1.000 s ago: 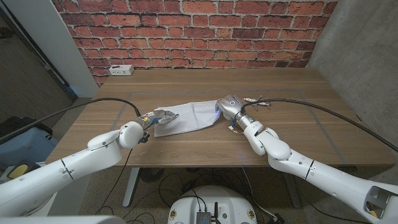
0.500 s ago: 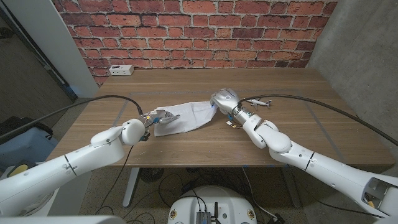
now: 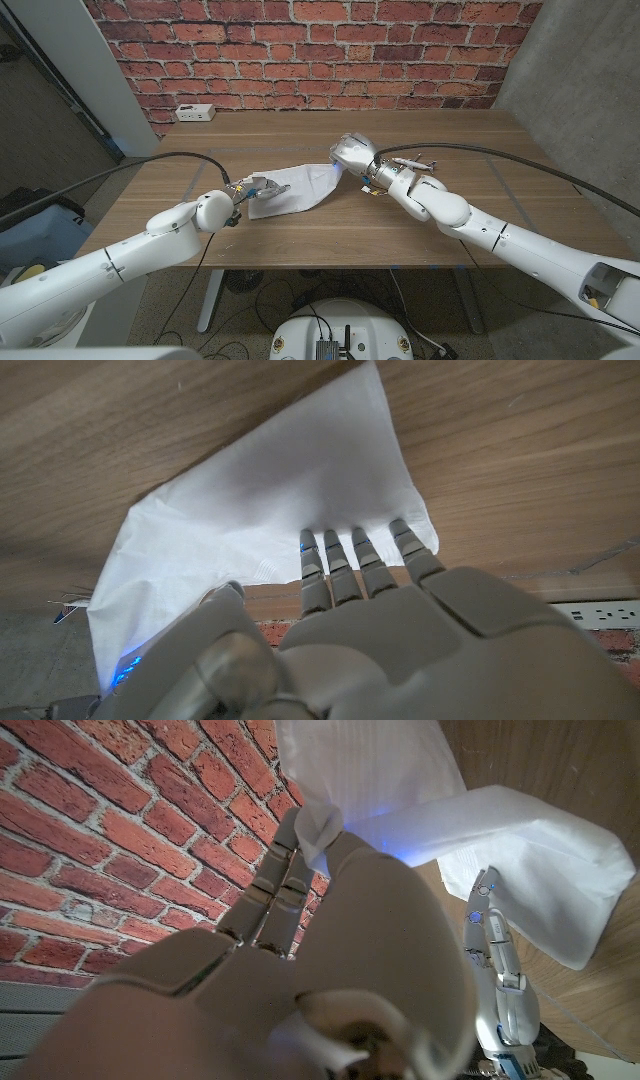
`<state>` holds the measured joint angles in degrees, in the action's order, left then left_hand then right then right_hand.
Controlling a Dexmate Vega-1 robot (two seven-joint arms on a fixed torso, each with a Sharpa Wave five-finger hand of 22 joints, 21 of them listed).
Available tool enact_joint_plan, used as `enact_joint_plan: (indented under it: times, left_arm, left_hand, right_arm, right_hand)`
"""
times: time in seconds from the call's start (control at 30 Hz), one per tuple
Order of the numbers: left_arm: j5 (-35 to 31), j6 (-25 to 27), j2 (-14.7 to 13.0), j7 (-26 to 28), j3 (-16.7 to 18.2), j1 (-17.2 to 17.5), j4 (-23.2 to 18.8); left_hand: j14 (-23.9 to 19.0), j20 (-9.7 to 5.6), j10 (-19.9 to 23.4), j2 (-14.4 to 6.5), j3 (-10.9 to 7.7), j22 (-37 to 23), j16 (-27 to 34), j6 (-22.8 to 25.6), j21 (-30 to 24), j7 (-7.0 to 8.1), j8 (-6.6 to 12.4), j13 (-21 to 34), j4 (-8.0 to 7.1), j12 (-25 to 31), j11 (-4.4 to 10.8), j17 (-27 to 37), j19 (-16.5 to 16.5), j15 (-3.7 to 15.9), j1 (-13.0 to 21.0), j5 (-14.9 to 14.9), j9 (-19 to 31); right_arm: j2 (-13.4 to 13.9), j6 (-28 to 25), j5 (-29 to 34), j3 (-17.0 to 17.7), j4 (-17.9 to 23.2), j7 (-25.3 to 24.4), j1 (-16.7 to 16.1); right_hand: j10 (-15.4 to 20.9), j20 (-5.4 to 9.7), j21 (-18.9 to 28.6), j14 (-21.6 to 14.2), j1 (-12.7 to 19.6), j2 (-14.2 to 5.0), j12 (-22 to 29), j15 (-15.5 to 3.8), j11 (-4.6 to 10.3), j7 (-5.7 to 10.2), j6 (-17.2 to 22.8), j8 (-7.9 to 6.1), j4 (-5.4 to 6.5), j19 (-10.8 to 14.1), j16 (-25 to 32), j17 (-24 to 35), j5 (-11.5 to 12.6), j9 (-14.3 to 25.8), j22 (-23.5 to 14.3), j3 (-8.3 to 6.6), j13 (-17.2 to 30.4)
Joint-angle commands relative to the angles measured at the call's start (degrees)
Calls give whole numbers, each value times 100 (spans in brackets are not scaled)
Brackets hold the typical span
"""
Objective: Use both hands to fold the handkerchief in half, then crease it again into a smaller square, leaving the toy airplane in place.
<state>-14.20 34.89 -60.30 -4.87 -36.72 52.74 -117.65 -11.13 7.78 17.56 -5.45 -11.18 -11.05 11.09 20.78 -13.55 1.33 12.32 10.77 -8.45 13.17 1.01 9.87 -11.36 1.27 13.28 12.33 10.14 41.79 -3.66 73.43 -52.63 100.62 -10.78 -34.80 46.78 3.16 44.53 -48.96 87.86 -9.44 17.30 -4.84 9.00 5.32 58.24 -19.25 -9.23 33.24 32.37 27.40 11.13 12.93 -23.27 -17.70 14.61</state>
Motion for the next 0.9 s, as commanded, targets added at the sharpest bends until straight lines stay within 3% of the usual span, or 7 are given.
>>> enact_joint_plan:
  times: [0.03, 0.57, 0.9]
  left_arm:
    - [73, -32, -26, 58, 28, 58, -1]
    - [167, -91, -26, 132, 54, 113, 73]
    - [56, 26, -30, 36, -32, 10, 64]
  left_hand:
    - [-75, 2, 40, 23, 32, -12, -6, 10, -36, -10, -28, 22, 5, 31, 7, 14, -88, 4, -49, 54, 12]
    - [-64, 9, 18, 62, 69, -9, -27, -11, -25, -15, -66, 22, 21, 1, -32, 14, -88, 0, -87, 63, 13]
    - [-58, 2, 26, 107, 88, -4, -40, -12, -14, -6, -83, 22, 66, -12, 35, 11, -92, 12, -75, 68, 12]
  right_arm:
    - [-78, 625, 437, -165, -79, 117, 486]
    - [-307, 1239, 929, -474, -274, 10, 1080]
    - [-572, 1478, 1162, -727, -532, -236, 1501]
  right_hand:
    - [58, 913, 107, -190, 71, 6, -28, -886, 31, -13, 16, 9, 15, -25, 16, 43, 42, 27, -27, 23, 30]
    - [91, 910, 365, -233, 102, 21, -71, -882, 13, -27, 37, 30, 17, -130, -32, 110, 40, 36, -89, 35, 67]
    - [91, 908, 482, -247, 114, 28, -101, -880, 42, -24, 38, 44, 17, -181, -61, 137, 39, 40, -111, 38, 80]
